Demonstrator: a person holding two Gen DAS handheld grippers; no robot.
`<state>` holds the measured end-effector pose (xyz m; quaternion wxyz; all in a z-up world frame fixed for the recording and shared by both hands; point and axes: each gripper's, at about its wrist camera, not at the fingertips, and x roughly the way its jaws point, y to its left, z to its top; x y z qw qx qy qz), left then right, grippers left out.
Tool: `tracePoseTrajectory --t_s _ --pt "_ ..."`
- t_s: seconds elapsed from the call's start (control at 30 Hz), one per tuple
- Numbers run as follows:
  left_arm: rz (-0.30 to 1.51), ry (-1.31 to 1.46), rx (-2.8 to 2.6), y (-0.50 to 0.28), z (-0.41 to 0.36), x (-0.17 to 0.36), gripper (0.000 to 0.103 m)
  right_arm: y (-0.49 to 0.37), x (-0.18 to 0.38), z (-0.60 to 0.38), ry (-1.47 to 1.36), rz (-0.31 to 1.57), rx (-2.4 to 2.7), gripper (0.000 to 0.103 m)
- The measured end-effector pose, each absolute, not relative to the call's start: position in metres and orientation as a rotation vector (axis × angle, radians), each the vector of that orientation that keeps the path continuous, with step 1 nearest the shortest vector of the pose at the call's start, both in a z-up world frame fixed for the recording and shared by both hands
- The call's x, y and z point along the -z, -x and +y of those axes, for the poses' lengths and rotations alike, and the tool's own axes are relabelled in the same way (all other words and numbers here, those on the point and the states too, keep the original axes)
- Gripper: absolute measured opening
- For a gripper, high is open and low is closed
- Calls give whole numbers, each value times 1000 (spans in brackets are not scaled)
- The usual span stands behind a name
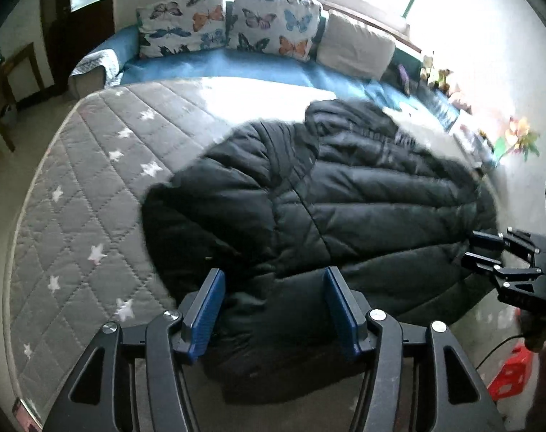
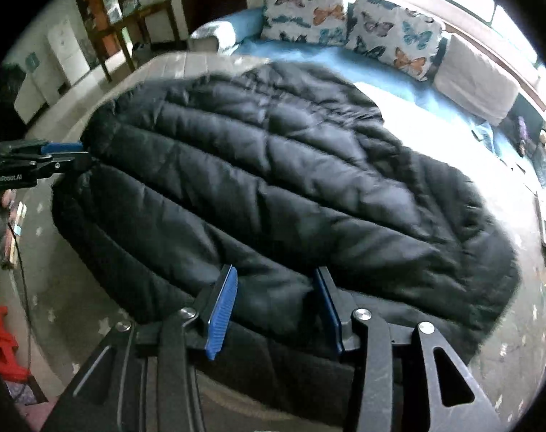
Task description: Fold large clothes
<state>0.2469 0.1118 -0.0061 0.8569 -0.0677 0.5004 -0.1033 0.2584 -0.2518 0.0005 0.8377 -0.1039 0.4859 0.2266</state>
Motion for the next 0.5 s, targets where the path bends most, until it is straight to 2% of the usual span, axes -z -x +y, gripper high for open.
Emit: tracePoseTrajectory --t_s 0.13,0.3,0.5 --pt "1022 269 232 -242 145 -14 79 -259 -21 -299 97 996 -457 68" --pt "1010 381 244 -244 178 -18 87 -264 -14 -348 -60 1028 -415 84" --pt "1041 518 266 -255 192 9 87 -270 20 -395 -268 1068 -374 85"
